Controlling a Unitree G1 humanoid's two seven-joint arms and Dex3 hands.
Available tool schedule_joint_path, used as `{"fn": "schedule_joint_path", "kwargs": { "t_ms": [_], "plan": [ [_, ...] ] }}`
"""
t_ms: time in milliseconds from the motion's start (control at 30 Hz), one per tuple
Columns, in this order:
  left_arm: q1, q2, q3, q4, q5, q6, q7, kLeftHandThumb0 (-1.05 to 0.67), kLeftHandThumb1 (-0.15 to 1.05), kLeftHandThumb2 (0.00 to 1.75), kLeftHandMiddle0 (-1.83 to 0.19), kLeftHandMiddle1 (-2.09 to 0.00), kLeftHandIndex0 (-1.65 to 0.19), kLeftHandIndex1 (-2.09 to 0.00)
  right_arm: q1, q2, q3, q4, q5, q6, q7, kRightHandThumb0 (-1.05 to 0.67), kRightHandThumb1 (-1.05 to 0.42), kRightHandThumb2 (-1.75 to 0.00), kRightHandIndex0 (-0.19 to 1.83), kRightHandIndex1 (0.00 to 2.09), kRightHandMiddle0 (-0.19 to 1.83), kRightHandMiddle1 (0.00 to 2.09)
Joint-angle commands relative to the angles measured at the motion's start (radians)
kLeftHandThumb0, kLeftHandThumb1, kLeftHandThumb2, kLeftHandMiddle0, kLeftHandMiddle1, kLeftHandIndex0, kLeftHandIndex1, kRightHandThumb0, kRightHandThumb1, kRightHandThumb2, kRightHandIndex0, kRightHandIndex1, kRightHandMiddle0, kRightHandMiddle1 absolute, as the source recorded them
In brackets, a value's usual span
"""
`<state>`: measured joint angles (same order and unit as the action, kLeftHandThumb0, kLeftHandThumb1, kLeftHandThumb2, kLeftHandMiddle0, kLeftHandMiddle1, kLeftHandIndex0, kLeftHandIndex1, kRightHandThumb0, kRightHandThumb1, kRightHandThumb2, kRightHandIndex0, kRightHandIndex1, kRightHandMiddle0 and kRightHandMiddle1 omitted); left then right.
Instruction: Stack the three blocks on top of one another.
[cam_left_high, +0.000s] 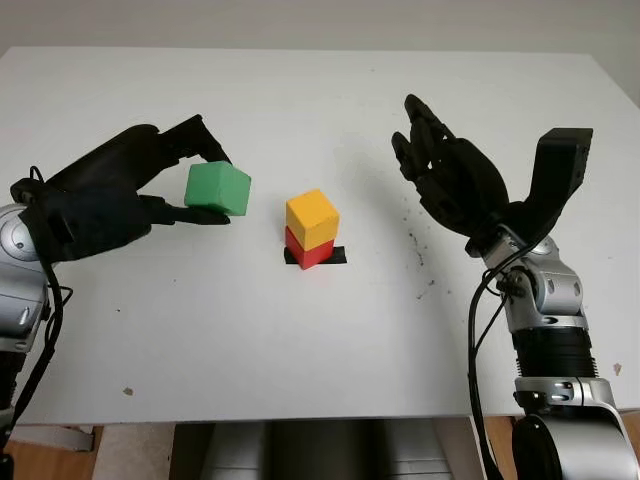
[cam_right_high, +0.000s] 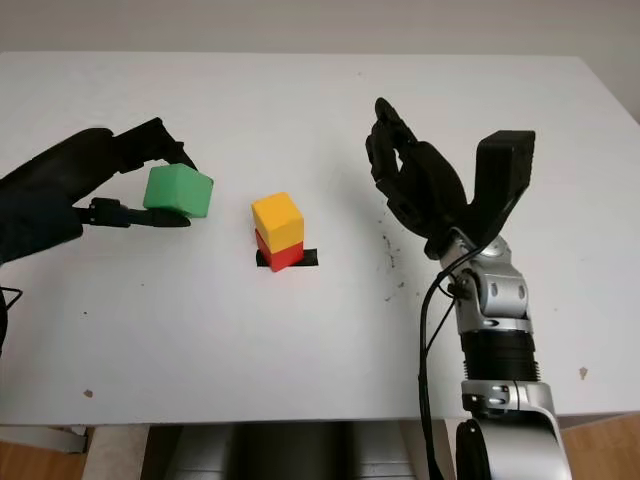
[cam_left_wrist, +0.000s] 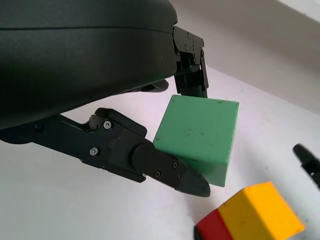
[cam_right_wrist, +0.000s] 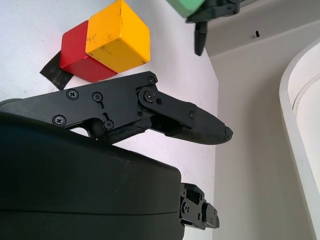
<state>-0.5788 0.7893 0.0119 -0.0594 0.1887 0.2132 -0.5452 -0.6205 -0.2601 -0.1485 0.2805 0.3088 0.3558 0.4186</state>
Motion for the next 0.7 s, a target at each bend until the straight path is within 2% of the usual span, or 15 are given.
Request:
{"fn": "schedule_joint_path", "kwargs": {
  "t_ms": [0, 133, 267, 433, 667],
  "plan": [
    [-0.066, -0.001, -0.013, -0.051, 0.010, 0.048, -0.016, -0.43, 1.00, 0.05, -0.30, -0.07, -0.26, -1.74, 0.006, -0.005, -0.006, -0.005, 0.002, -0.008, 0.001, -0.53, -1.05, -0.68, -0.19, 0.00, -0.19, 0.00],
    [-0.156, -0.027, -0.045, -0.098, 0.000, 0.209, -0.068, -0.43, 1.03, 0.06, -0.31, -0.07, -0.21, -1.84, 0.008, -0.006, 0.002, 0.007, -0.003, -0.023, 0.018, -0.52, -1.05, -0.69, -0.19, 0.00, -0.19, 0.00],
    [-0.228, -0.048, -0.098, -0.107, 0.012, 0.289, -0.101, -0.45, 1.04, 0.05, -0.36, -0.09, -0.28, -1.72, 0.008, 0.001, 0.008, 0.016, -0.011, -0.041, 0.021, -0.52, -1.05, -0.69, -0.19, 0.00, -0.19, 0.00],
    [-0.307, -0.055, -0.179, -0.087, 0.051, 0.319, -0.152, -0.47, 1.04, 0.05, -0.37, -0.08, -0.28, -1.66, 0.007, 0.006, 0.009, 0.023, -0.010, -0.052, 0.028, -0.52, -1.05, -0.67, -0.19, 0.00, -0.19, 0.00],
    [-0.436, -0.092, -0.273, 0.022, 0.091, 0.284, -0.229, -0.47, 1.03, 0.05, -0.33, -0.05, -0.30, -1.75, 0.014, 0.021, 0.003, 0.010, -0.003, -0.043, 0.008, -0.52, -1.05, -0.64, -0.19, 0.00, -0.18, 0.01]
  ]
}}
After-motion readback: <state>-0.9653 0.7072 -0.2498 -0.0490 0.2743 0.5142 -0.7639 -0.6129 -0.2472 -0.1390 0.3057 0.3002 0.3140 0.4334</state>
